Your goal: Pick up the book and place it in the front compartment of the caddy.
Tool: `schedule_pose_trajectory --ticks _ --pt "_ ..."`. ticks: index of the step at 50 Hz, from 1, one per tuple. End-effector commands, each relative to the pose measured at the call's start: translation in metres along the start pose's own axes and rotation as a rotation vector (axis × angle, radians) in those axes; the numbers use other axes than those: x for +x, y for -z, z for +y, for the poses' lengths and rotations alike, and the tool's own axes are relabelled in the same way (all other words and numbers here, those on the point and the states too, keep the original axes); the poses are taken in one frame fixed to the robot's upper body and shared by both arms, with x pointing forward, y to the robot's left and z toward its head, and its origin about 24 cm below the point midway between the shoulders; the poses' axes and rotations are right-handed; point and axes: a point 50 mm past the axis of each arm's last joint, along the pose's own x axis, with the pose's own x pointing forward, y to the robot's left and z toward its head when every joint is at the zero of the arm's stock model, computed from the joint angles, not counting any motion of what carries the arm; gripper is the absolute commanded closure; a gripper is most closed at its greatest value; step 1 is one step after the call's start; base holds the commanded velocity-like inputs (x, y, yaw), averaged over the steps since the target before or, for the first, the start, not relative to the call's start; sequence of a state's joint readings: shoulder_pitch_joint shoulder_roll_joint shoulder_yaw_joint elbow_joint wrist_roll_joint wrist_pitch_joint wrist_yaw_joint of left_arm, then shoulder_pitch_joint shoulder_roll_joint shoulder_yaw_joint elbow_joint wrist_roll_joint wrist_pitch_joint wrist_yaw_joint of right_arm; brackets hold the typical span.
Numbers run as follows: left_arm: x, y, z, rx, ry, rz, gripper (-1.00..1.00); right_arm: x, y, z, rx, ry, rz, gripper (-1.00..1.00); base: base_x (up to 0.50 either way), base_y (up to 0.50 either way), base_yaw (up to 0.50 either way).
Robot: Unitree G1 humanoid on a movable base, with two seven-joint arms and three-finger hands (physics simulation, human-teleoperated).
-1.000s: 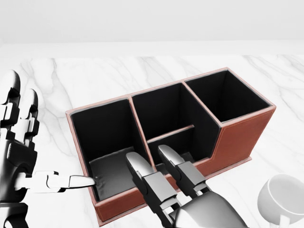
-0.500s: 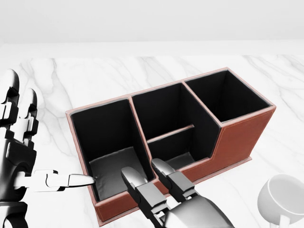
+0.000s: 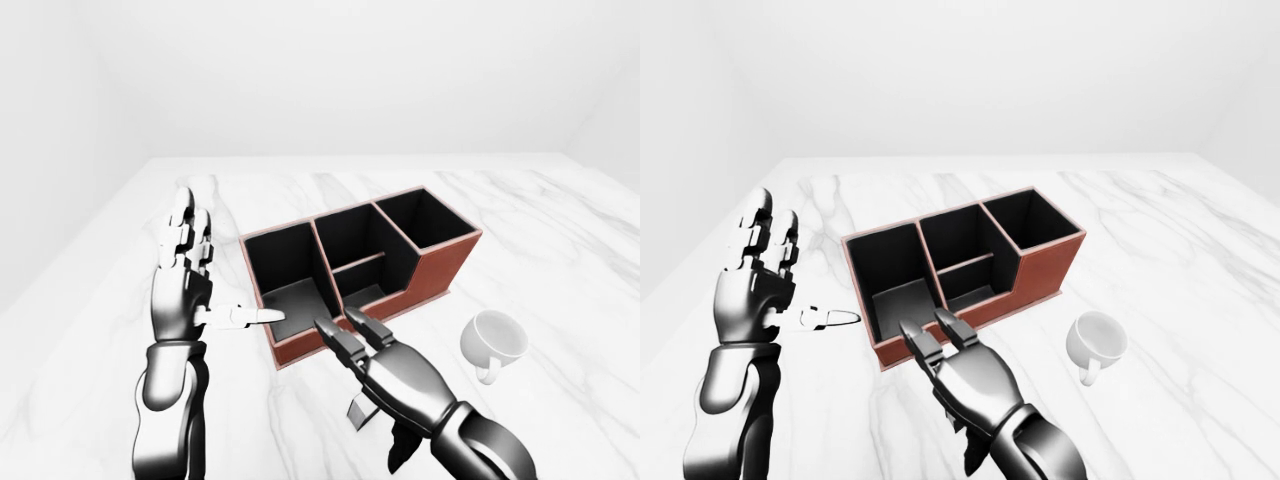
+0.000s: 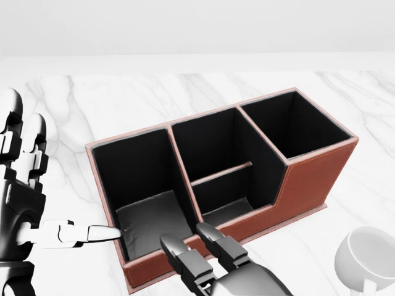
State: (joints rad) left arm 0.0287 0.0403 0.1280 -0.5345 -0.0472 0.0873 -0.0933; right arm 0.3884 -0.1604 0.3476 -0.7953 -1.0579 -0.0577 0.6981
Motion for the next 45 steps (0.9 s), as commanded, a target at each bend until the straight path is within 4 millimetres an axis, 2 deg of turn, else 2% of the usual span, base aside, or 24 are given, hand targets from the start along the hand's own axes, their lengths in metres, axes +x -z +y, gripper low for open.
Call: schedule_pose_trajectory --ticks 1,30,45 --pt "0.0 0.0 0.0 0.0 -0.002 -0.002 -1.0 0.002 0.005 0.009 0.003 -0.045 0.014 -1.0 0.0 0.0 0.0" --pt "-0.001 0.0 -0.001 0.001 0.0 0.002 -1.0 0.006 0.02 0.019 0.024 -0.092 0.066 -1.0 0.0 0.0 0.0" --pt "0.0 0.002 0.0 0.003 -0.003 0.007 -1.0 0.007 0.03 0.018 0.037 -0.085 0.107 -1.0 0.0 0.0 0.0"
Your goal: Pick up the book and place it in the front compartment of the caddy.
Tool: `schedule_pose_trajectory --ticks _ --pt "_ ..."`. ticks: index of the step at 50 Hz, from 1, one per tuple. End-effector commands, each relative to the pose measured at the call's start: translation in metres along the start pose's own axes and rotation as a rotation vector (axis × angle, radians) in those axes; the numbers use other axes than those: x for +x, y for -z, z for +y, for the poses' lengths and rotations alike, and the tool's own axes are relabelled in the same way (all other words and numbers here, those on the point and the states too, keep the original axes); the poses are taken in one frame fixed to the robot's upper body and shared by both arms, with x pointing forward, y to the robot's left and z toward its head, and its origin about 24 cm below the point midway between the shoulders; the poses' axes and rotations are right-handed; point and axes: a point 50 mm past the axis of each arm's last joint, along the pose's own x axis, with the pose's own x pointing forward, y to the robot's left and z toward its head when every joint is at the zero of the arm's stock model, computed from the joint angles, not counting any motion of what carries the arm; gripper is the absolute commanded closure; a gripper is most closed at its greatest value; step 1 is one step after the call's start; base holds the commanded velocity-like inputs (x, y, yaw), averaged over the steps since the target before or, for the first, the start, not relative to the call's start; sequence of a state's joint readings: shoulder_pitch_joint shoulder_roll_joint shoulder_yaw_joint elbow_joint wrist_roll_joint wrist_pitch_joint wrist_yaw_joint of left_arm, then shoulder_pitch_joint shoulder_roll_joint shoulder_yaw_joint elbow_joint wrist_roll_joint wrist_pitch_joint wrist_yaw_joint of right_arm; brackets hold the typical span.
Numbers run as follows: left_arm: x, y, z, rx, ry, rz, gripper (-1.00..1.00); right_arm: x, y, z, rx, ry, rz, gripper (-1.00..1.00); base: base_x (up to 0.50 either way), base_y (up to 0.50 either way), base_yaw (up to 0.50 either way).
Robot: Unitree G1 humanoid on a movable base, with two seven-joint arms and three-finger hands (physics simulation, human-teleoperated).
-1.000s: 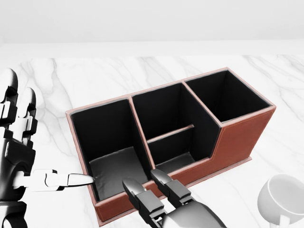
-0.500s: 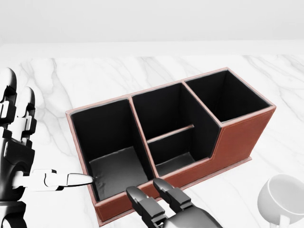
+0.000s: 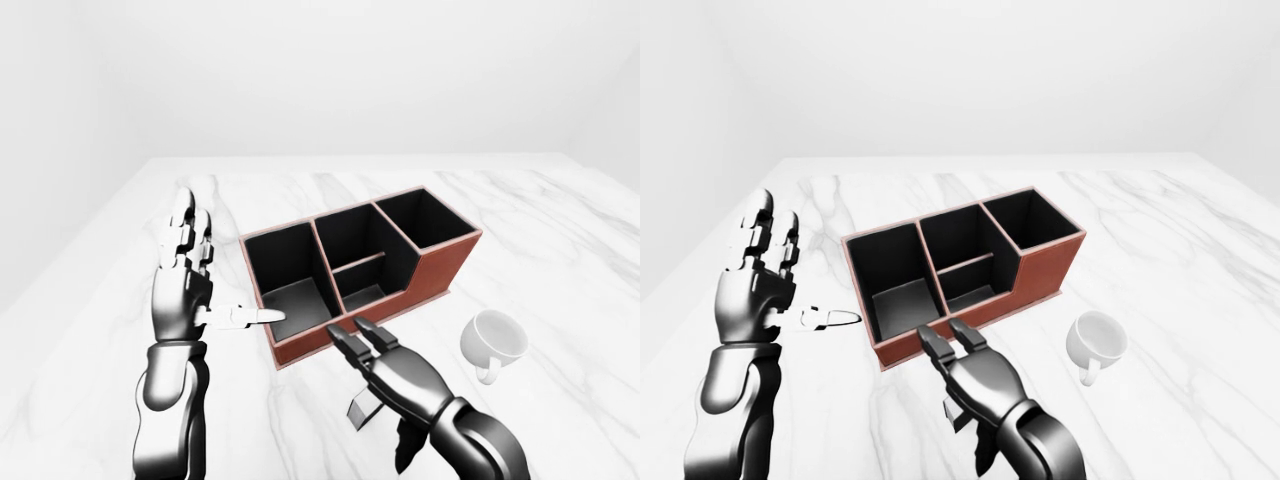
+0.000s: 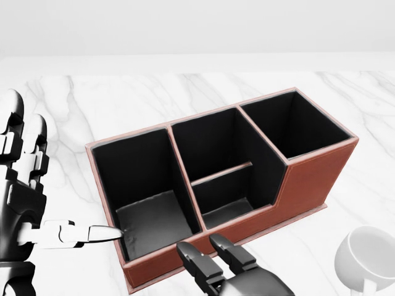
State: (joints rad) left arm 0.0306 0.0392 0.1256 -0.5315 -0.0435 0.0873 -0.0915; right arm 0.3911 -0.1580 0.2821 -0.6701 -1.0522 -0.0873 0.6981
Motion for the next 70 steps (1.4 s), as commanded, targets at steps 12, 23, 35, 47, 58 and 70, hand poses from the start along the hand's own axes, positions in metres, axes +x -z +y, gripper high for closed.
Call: schedule_pose_trajectory --ticks 12,23,35,47,58,70 --pt "0.0 -0.001 0.001 0.003 -0.003 -0.003 -1.0 0.005 0.013 -0.005 0.019 0.022 0.049 -1.0 0.0 0.0 0.0" --pt "0.0 0.0 0.001 0.004 -0.004 -0.001 -1.0 0.01 0.017 -0.013 0.018 0.055 0.053 -1.0 0.0 0.0 0.0" --pt "0.001 -0.002 0.001 0.004 -0.006 -0.008 -1.0 0.018 0.017 -0.011 0.013 0.038 0.05 -1.0 0.0 0.0 0.0" --pt "0.0 0.001 0.001 0.003 -0.004 0.003 -1.0 0.024 0.019 -0.006 0.012 0.01 0.053 -1.0 0.0 0.0 0.0" --pt "0.0 -0.001 0.001 0.003 -0.005 -0.003 -1.0 0.026 0.021 -0.001 0.017 -0.017 0.061 -1.0 0.0 0.0 0.0" --pt "0.0 -0.001 0.001 0.004 -0.006 -0.004 -1.0 0.028 0.029 0.007 0.032 -0.056 0.088 -1.0 0.0 0.0 0.0"
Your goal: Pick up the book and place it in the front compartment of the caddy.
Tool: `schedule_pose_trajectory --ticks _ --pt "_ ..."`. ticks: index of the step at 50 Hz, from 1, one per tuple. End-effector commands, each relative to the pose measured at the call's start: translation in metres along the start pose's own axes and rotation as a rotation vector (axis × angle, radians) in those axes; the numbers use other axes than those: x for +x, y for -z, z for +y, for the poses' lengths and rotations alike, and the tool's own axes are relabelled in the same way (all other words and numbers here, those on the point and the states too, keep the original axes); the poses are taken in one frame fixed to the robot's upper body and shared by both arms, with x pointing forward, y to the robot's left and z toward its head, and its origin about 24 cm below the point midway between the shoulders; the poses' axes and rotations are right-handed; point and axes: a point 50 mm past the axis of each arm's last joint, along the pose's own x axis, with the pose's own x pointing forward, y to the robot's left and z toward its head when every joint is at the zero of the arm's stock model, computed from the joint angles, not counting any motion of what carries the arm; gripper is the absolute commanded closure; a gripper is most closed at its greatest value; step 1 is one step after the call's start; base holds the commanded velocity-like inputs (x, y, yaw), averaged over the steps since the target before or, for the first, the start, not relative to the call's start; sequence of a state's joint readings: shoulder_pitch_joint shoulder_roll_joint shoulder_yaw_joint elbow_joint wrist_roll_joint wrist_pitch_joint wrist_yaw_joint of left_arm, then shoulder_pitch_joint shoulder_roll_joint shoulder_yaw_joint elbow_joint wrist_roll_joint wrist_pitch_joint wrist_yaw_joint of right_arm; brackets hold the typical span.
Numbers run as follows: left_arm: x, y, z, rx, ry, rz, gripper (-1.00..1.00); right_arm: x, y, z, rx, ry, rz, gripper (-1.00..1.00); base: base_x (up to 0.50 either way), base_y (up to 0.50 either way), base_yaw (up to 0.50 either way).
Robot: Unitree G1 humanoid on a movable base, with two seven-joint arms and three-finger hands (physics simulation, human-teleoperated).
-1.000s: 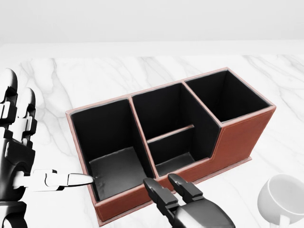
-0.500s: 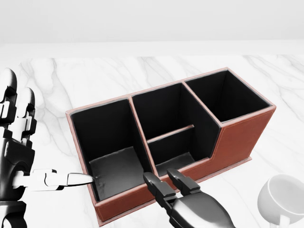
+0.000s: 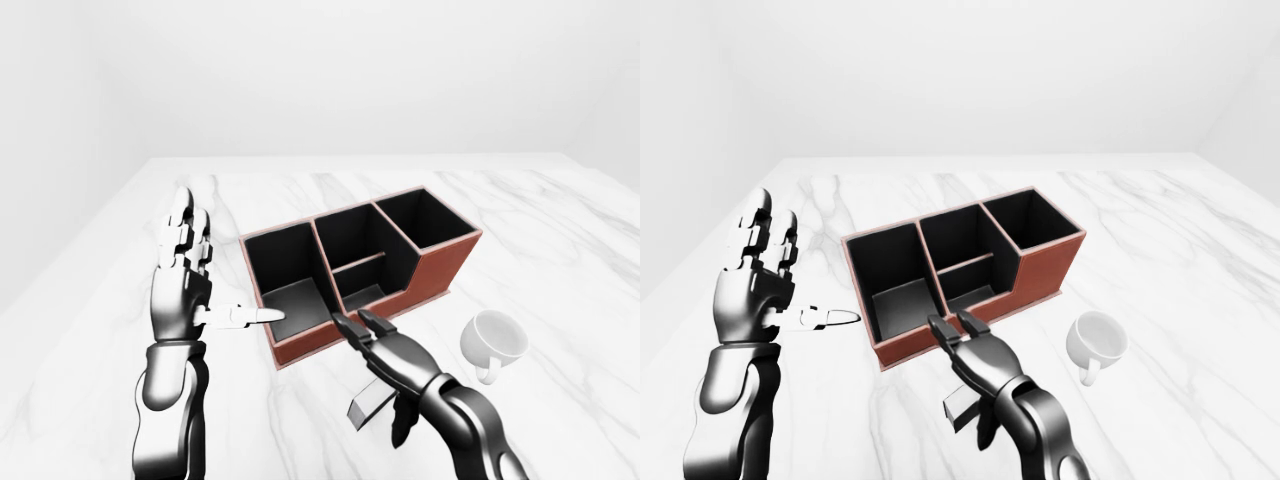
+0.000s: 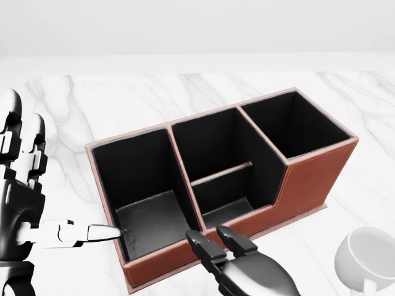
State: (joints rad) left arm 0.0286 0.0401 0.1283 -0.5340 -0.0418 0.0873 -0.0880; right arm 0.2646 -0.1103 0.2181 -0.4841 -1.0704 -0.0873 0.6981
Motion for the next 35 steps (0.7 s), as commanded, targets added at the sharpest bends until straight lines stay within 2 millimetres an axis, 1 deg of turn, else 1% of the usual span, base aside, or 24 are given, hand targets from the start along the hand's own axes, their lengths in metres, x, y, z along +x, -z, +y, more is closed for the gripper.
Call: schedule_pose_trajectory --ticks 1,19,35 --pt "0.0 0.001 0.0 0.0 0.0 0.007 -1.0 0.003 0.006 0.006 0.011 -0.033 0.022 -1.0 0.0 0.0 0.0" --pt "0.0 0.004 0.0 -0.001 -0.001 0.016 -1.0 0.009 0.014 0.013 0.025 -0.072 0.047 -1.0 0.0 0.0 0.0" --pt "0.0 0.001 0.0 0.0 -0.001 0.002 -1.0 0.011 0.019 0.02 0.031 -0.096 0.066 -1.0 0.0 0.0 0.0"
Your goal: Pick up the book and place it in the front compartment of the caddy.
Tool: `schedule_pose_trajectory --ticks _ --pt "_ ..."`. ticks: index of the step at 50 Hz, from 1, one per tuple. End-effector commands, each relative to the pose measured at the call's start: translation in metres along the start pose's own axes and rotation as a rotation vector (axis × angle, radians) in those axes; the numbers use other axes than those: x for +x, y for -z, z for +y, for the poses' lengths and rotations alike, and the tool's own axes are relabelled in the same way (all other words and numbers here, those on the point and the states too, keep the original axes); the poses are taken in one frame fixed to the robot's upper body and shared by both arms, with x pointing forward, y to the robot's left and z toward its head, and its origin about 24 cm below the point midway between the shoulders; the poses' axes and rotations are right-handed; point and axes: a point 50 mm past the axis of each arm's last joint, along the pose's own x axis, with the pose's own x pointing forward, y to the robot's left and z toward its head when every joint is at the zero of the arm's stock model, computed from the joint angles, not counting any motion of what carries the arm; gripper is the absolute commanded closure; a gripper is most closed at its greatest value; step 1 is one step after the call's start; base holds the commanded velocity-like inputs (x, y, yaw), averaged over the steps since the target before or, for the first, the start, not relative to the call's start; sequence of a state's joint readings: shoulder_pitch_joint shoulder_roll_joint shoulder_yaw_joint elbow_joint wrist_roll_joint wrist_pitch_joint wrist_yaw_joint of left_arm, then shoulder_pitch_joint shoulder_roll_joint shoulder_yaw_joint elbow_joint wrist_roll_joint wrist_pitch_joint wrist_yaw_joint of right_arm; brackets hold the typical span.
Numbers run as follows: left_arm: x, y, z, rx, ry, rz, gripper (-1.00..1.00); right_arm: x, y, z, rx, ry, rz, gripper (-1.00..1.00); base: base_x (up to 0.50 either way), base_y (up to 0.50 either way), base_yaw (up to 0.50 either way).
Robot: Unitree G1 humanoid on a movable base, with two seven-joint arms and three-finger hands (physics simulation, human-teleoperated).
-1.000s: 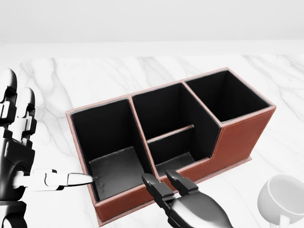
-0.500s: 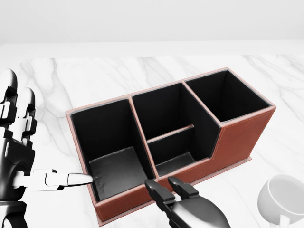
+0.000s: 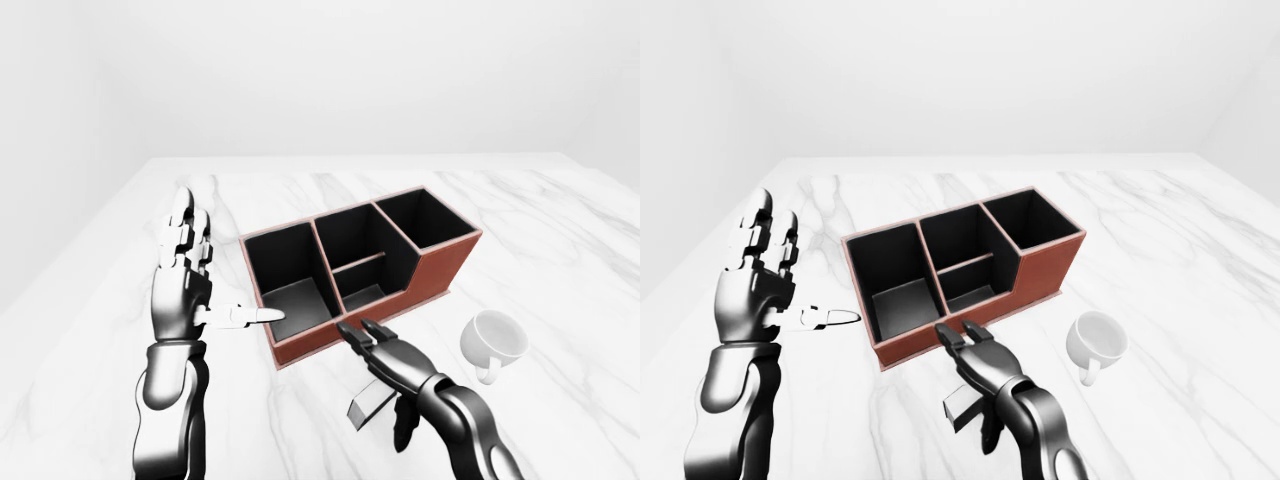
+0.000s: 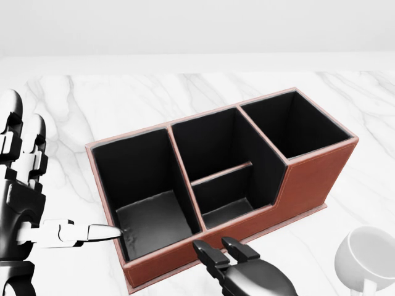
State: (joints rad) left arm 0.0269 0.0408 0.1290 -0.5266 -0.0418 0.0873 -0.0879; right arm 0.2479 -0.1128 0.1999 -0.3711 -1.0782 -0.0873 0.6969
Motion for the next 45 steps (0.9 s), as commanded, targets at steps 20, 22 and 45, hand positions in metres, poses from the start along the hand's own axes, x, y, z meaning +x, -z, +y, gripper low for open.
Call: schedule_pose_trajectory --ticks 20,22,45 --pt "-0.0008 0.0006 -0.0008 -0.001 0.002 0.004 -1.0 0.0006 0.003 0.0052 0.005 -0.023 0.016 1.0 0.0 0.0 0.0" --pt "-0.0007 0.0001 -0.0008 -0.001 0.002 0.001 -1.0 0.0002 0.0028 0.0053 0.004 -0.023 0.016 1.0 0.0 0.0 0.0" --pt "0.0003 -0.0015 0.0007 0.0 -0.002 -0.007 -1.0 -0.0048 -0.0023 -0.0036 -0.015 0.022 0.002 1.0 0.0 0.0 0.0"
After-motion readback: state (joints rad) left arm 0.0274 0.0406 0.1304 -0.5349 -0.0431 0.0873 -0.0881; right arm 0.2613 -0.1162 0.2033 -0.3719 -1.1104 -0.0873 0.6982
